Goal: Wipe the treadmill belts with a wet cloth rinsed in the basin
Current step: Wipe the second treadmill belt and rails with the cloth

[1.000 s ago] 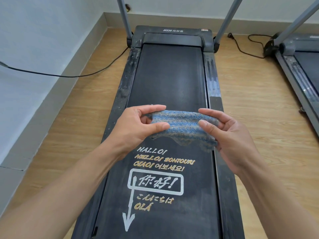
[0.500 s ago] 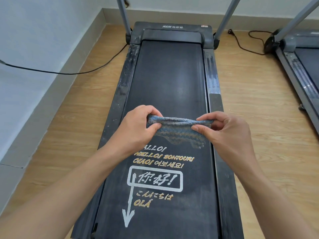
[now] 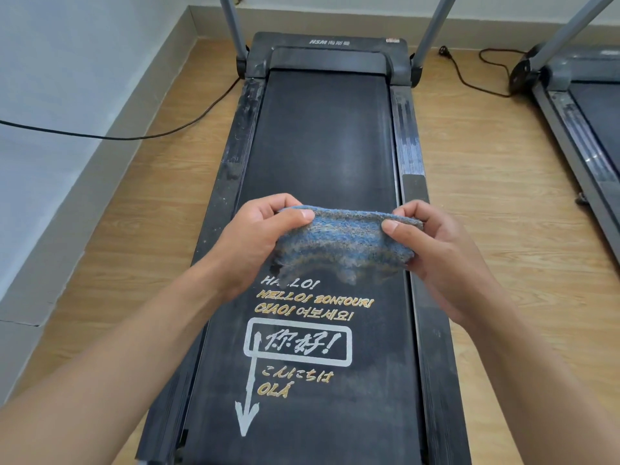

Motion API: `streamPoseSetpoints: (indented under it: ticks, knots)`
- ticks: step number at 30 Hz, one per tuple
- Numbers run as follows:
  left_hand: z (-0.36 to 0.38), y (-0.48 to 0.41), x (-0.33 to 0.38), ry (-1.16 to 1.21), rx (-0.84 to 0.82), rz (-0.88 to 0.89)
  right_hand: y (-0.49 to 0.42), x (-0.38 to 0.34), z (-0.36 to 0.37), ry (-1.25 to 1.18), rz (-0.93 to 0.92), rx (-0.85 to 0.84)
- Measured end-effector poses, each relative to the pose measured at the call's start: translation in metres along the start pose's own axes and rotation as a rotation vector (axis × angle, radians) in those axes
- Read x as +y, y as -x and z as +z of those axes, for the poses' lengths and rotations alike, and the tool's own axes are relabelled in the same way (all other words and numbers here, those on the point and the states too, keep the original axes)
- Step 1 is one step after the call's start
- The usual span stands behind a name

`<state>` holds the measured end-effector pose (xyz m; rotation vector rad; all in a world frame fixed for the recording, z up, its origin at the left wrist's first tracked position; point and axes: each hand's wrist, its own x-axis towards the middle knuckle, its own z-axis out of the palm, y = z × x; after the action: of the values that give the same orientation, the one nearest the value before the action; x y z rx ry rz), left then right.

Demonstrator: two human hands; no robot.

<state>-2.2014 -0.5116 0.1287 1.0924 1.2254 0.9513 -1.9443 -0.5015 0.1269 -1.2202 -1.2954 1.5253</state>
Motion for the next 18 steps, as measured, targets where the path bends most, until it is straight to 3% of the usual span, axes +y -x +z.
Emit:
streamPoseSetpoints:
  ticks: [2, 5, 11, 16, 18]
  knots:
    - [0.006, 0.001, -0.002, 0.058, 0.055, -0.022, -0.002, 0.003, 0.000, 0.010, 0.029, 0.063]
    - [0.010, -0.001, -0.013, -0.045, 0.120, 0.009, -0.004, 0.008, 0.002, 0.134, -0.015, 0.149]
    - [0.024, 0.004, -0.022, -0.165, 0.160, 0.043, -0.001, 0.015, 0.029, 0.364, -0.111, 0.173]
    - [0.035, 0.005, -0.023, -0.199, 0.145, 0.006, 0.007, 0.014, 0.056, 0.222, -0.111, 0.107]
    - [0.036, 0.005, -0.020, -0.075, 0.128, -0.033, 0.008, 0.012, 0.061, 0.091, -0.087, 0.061]
